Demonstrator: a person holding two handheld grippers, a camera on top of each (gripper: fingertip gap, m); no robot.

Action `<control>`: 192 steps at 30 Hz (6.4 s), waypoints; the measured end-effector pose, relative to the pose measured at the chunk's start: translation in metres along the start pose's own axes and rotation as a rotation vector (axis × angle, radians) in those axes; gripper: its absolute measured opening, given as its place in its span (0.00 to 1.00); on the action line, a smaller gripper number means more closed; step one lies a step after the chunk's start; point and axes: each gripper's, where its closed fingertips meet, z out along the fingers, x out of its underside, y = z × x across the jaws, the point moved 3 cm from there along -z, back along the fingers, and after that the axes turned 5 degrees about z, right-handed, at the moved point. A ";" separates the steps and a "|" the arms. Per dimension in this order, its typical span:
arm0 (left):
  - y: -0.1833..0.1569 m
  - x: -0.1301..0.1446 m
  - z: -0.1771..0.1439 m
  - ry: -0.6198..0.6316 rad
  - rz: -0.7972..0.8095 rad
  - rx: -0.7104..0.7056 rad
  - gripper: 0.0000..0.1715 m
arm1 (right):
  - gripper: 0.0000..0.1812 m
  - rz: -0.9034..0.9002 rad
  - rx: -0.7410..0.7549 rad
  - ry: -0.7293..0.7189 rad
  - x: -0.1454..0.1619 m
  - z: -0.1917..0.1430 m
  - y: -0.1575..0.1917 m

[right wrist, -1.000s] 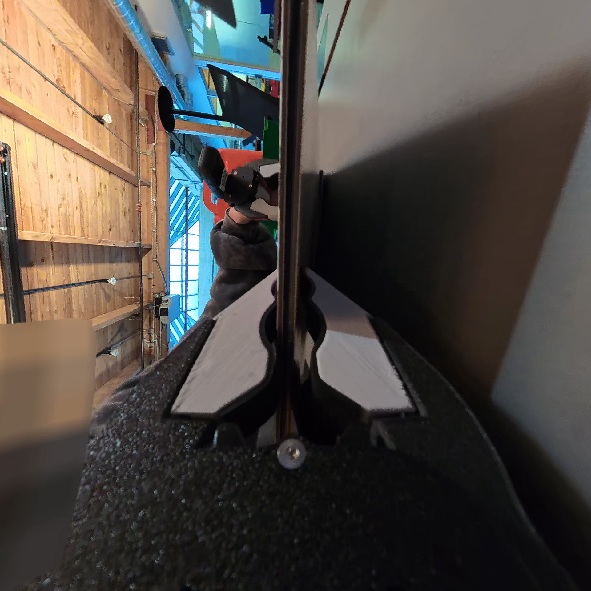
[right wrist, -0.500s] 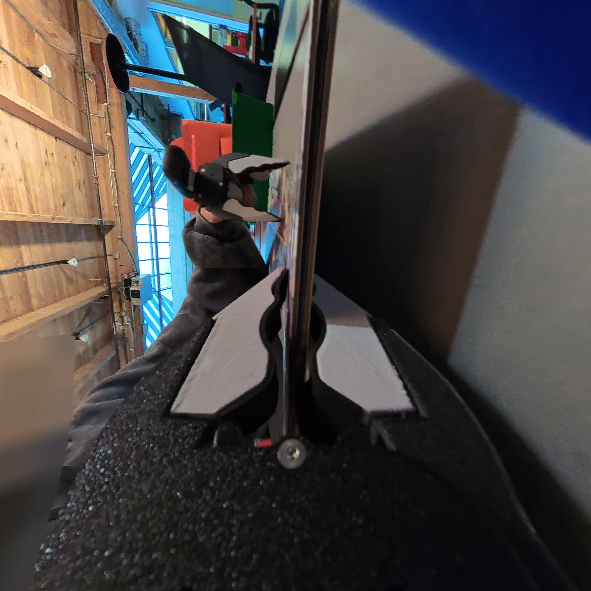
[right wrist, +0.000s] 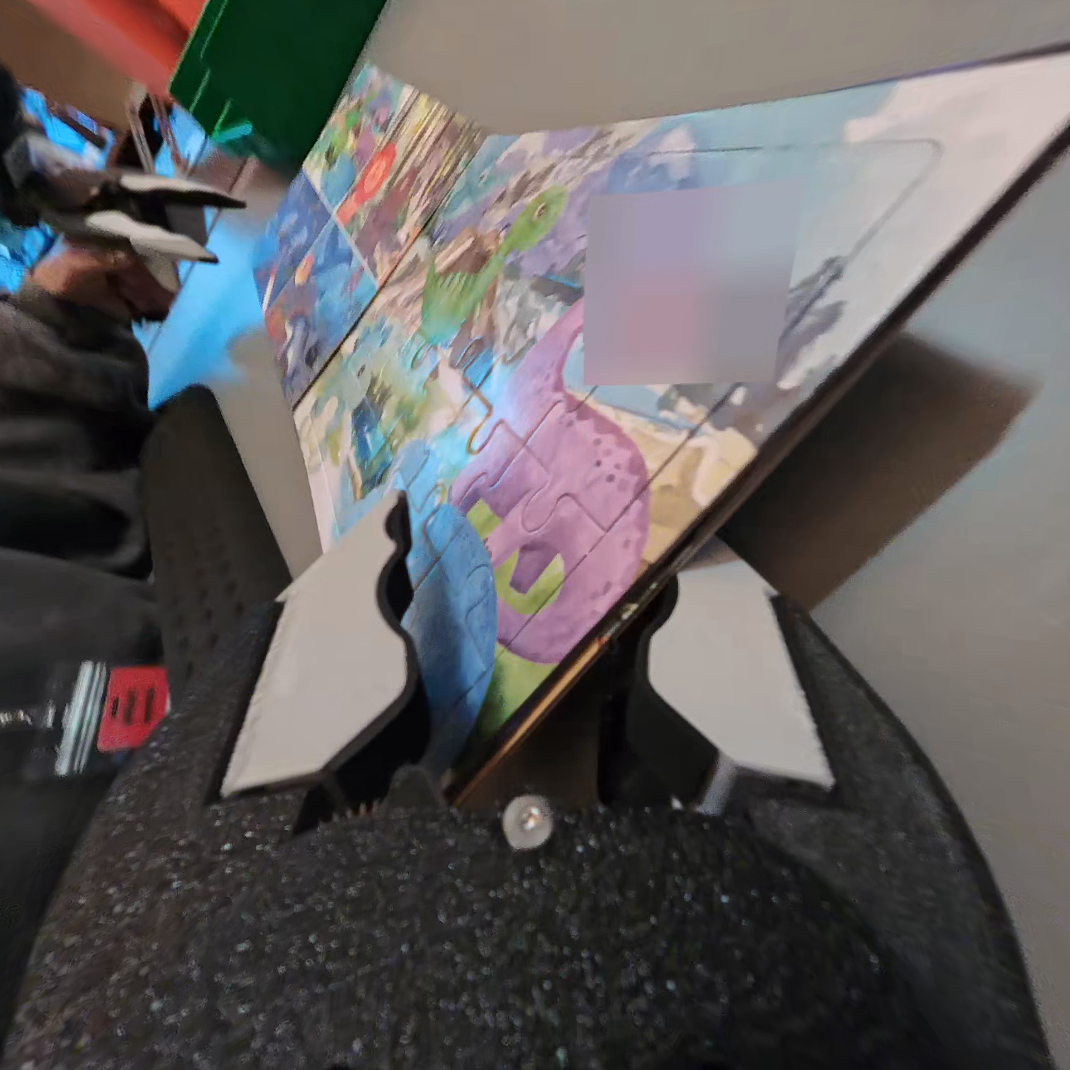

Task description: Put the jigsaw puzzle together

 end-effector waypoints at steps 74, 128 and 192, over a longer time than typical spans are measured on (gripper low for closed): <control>-0.034 0.051 -0.007 -0.072 -0.242 -0.013 0.15 | 0.44 -0.152 0.398 0.149 0.044 -0.036 0.007; -0.070 -0.092 0.102 0.202 0.279 0.236 0.49 | 0.28 -0.395 0.332 0.308 -0.061 -0.002 -0.015; -0.065 0.029 0.007 -0.001 -0.361 -0.105 0.56 | 0.22 0.288 -0.036 0.123 0.023 0.091 0.102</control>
